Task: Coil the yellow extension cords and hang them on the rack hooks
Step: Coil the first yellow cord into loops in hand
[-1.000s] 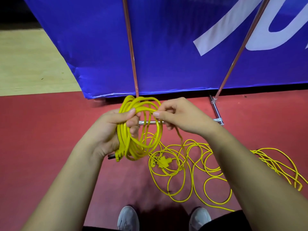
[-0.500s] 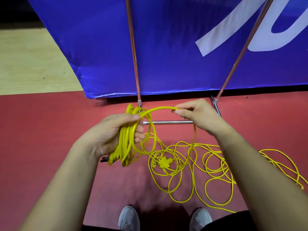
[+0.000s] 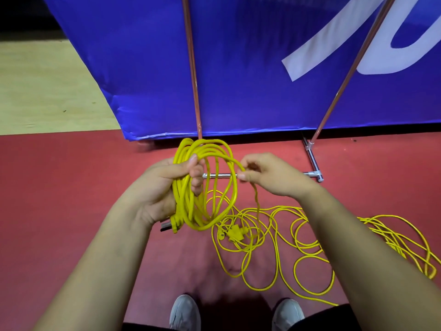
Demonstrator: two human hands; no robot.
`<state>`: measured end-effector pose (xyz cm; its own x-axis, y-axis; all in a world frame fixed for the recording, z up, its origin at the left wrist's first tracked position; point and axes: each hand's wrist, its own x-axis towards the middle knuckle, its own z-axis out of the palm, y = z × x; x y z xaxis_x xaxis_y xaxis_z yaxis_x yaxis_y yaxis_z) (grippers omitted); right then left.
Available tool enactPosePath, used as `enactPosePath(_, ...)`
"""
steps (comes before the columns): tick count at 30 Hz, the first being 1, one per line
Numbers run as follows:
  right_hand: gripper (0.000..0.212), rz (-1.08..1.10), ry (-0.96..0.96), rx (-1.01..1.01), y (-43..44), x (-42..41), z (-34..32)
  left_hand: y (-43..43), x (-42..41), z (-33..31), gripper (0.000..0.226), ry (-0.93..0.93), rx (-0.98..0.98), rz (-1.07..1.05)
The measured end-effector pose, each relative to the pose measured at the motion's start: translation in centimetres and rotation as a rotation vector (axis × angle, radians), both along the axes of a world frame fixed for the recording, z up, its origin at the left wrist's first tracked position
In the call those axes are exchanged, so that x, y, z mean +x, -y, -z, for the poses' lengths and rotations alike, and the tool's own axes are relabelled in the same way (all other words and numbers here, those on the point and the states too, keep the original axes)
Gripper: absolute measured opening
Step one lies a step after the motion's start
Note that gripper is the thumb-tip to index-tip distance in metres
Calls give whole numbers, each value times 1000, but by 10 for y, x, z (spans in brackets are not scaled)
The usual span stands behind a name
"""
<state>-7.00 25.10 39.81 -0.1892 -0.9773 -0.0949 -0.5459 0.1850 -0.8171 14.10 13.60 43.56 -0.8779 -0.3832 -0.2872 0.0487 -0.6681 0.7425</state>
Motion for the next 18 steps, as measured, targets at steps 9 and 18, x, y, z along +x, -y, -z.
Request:
enactPosePath(9, 18, 386, 264, -218, 2, -13, 11, -6, 2, -3, 23, 308, -149, 84)
enactPosePath(18, 19, 259, 97, -275, 10, 11, 2, -2, 1, 1, 41, 118, 14, 120)
